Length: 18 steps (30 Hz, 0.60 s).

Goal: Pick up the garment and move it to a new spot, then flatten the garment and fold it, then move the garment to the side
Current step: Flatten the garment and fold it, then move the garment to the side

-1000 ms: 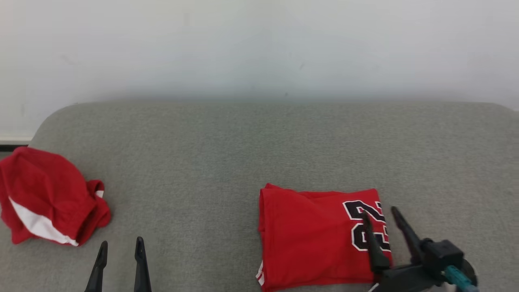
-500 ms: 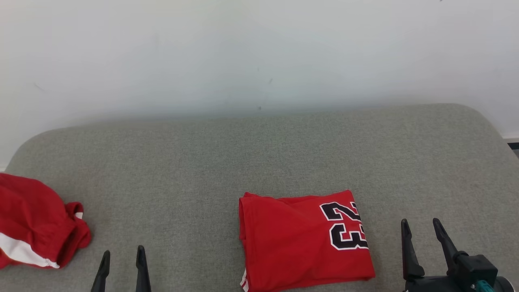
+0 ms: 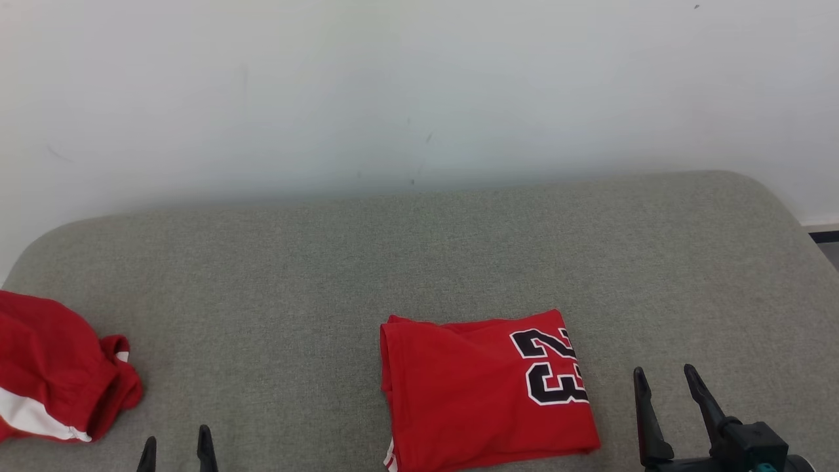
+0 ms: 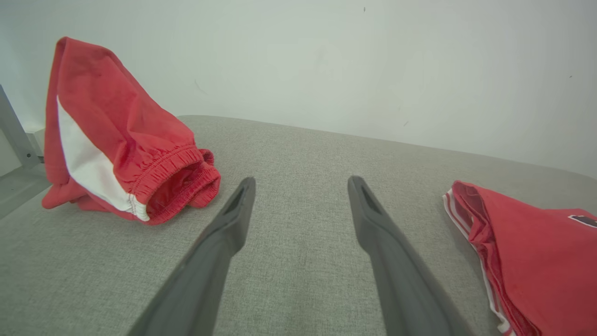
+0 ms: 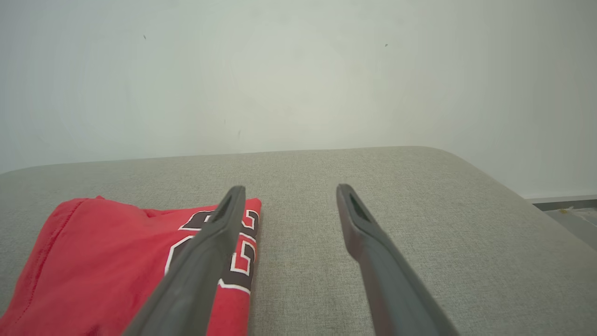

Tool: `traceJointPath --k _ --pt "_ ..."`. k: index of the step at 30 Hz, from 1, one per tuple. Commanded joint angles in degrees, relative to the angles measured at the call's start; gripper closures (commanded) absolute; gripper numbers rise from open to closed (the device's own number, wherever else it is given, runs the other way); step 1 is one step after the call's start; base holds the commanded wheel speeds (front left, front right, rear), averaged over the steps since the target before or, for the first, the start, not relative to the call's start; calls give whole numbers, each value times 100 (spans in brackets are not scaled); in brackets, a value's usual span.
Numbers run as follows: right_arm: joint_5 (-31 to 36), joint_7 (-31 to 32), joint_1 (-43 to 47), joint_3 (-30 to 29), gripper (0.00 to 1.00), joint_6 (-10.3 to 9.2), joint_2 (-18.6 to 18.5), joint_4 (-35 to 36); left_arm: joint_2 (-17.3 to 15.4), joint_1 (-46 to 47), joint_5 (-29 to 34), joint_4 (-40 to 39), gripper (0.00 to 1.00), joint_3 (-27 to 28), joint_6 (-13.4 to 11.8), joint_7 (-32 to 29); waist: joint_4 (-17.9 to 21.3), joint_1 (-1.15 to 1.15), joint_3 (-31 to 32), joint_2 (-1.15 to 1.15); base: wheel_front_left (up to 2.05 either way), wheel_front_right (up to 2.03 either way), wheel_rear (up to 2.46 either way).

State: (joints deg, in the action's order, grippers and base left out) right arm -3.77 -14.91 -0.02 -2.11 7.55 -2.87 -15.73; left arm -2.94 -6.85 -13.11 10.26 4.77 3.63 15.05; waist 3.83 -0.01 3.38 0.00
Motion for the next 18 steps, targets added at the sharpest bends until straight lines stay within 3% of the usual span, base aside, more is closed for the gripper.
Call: traceJointPath --k 1,18 --pt "-6 -26 66 6 0 -14 -3 -4 7 -54 24 15 0 19 18 14 -1 1 0 0 0 0 0" --pt "-128 -30 71 64 0 -14 -3 -8 7 -57 35 -51 0 15 6 14 44 1 -47 0 0 0 0"
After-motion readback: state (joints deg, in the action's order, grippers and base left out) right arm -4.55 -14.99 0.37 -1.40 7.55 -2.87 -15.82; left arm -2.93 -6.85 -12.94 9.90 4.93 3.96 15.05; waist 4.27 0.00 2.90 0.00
